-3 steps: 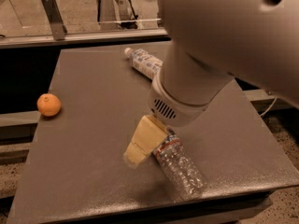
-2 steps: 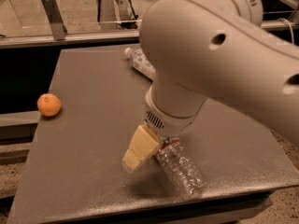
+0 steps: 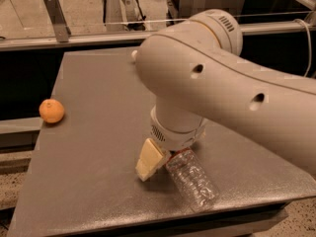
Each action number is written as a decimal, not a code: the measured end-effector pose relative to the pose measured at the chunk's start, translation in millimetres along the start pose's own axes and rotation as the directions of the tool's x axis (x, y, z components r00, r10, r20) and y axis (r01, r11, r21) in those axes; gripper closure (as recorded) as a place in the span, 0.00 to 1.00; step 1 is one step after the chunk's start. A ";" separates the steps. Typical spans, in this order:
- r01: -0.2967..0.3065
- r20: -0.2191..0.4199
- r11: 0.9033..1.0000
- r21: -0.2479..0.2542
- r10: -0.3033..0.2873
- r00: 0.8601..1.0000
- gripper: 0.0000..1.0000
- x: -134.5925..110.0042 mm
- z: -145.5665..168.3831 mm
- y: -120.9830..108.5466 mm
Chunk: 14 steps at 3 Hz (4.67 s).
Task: Place water bottle upright
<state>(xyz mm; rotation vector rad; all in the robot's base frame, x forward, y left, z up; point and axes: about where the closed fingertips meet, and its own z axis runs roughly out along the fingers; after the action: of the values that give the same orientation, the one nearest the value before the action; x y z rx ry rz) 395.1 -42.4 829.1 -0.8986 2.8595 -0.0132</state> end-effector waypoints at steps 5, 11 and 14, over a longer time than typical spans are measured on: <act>0.044 0.514 0.994 -0.103 0.015 0.857 1.00 -87.6 -100.3 -55.9; 0.182 0.895 0.918 -0.353 0.274 0.352 1.00 -114.1 -112.4 -123.9; 0.377 0.976 0.901 -0.215 0.190 0.103 1.00 -84.4 -89.9 -178.7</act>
Offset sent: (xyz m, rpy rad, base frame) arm 0.0334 0.0159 0.0569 0.0493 -0.1764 -0.0213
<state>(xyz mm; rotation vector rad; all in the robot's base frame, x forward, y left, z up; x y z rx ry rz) 552.6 -144.2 938.6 -0.6745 1.4025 0.9052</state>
